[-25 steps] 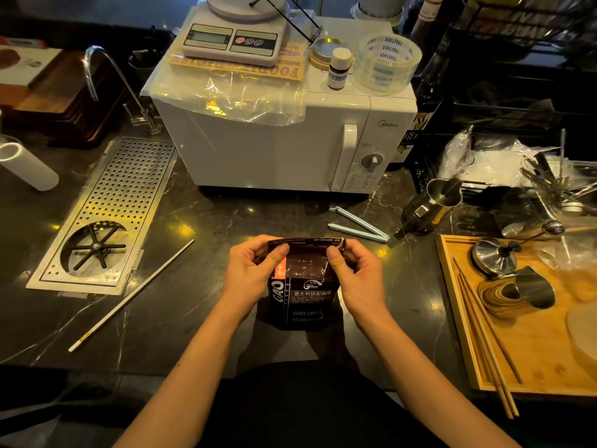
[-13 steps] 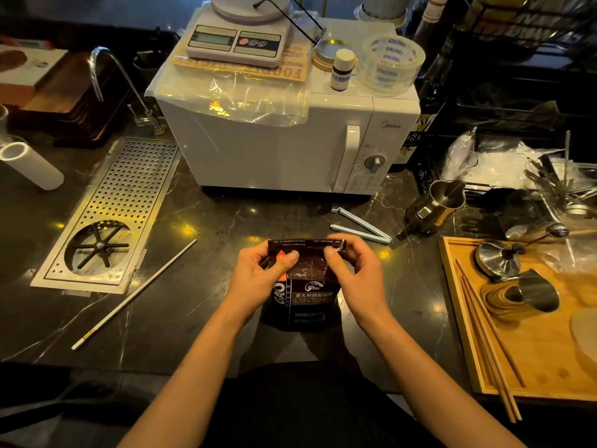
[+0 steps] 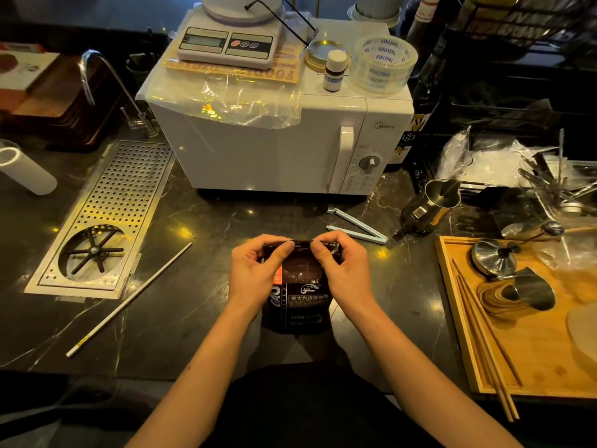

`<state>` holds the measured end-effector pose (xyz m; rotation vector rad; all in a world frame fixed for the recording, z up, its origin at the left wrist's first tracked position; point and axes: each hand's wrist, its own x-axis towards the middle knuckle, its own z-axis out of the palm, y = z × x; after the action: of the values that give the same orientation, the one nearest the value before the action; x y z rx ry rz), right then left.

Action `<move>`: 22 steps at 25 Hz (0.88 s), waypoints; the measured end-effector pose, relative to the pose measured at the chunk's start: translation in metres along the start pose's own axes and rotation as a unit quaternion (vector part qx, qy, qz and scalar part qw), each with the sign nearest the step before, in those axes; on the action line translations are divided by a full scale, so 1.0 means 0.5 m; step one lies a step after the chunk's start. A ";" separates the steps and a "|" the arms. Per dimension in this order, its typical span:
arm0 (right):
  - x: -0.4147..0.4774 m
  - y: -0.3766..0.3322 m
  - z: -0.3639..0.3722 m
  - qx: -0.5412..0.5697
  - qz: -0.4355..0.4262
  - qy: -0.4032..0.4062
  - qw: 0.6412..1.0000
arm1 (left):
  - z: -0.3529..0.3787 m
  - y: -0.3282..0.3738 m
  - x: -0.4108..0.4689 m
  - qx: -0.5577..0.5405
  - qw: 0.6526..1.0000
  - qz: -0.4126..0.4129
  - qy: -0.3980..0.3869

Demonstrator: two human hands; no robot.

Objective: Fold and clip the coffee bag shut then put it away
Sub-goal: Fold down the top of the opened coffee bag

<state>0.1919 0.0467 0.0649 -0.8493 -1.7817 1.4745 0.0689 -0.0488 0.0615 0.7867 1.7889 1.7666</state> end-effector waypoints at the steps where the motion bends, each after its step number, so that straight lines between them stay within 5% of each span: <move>1: 0.001 0.002 -0.006 0.011 0.007 -0.014 1.000 | 0.000 0.001 0.000 -0.003 1.000 -0.004 -0.002; 10: -0.002 0.012 -0.016 0.042 0.030 0.032 0.998 | -0.013 -0.007 -0.005 -0.008 0.999 -0.033 -0.039; 17: 0.039 0.032 -0.072 0.057 0.043 -0.012 0.997 | -0.022 -0.021 -0.005 -0.011 0.997 -0.063 -0.031; 20: 0.102 0.084 -0.128 -0.140 0.041 0.010 0.989 | -0.022 -0.025 -0.002 -0.006 0.998 -0.063 -0.029; 22: 0.139 0.131 -0.167 -0.322 0.049 -0.030 0.945 | -0.020 -0.024 -0.002 -0.008 0.997 -0.065 -0.030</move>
<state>0.2253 0.1598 0.0181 -1.2303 -2.3417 0.9697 0.0619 -0.0568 0.0499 0.6933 1.7429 1.6551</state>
